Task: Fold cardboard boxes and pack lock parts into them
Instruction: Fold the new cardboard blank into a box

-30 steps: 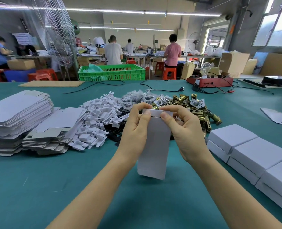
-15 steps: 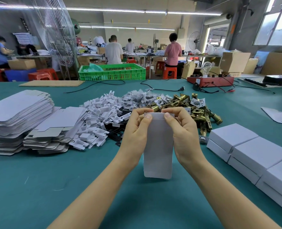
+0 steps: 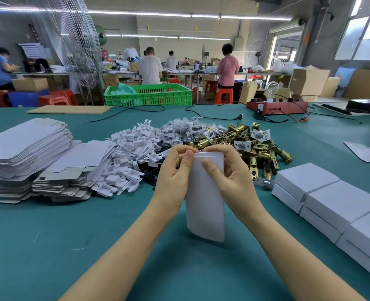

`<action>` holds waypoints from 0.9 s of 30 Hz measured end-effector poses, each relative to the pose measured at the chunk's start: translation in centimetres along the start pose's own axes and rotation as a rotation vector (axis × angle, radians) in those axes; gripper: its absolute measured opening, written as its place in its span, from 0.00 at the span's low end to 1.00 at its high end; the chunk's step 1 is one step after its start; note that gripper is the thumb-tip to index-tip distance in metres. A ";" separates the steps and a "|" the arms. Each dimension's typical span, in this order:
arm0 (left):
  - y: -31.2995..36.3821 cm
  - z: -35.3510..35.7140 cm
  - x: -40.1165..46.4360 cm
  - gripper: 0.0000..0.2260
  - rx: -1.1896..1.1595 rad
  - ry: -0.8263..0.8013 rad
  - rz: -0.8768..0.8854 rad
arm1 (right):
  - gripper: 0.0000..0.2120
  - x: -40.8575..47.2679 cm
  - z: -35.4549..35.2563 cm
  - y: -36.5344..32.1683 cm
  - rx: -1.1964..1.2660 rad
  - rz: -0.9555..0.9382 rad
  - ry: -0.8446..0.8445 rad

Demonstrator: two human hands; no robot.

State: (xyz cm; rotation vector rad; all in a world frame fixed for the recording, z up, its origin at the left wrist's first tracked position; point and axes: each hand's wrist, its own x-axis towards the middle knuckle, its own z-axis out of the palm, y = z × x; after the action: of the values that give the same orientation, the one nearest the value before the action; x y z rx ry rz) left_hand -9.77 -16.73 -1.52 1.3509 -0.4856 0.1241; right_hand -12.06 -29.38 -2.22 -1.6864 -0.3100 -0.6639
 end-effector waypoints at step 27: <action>0.0 -1.4 0.7 0.05 0.120 0.060 0.043 | 0.05 0.7 -1.0 -0.1 -0.058 0.065 0.062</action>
State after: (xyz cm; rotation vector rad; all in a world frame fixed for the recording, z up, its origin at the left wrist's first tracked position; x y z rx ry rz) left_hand -8.78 -15.56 -1.40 1.4503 -0.4632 0.2316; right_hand -11.80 -30.42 -1.67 -1.7201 -0.1929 -0.6814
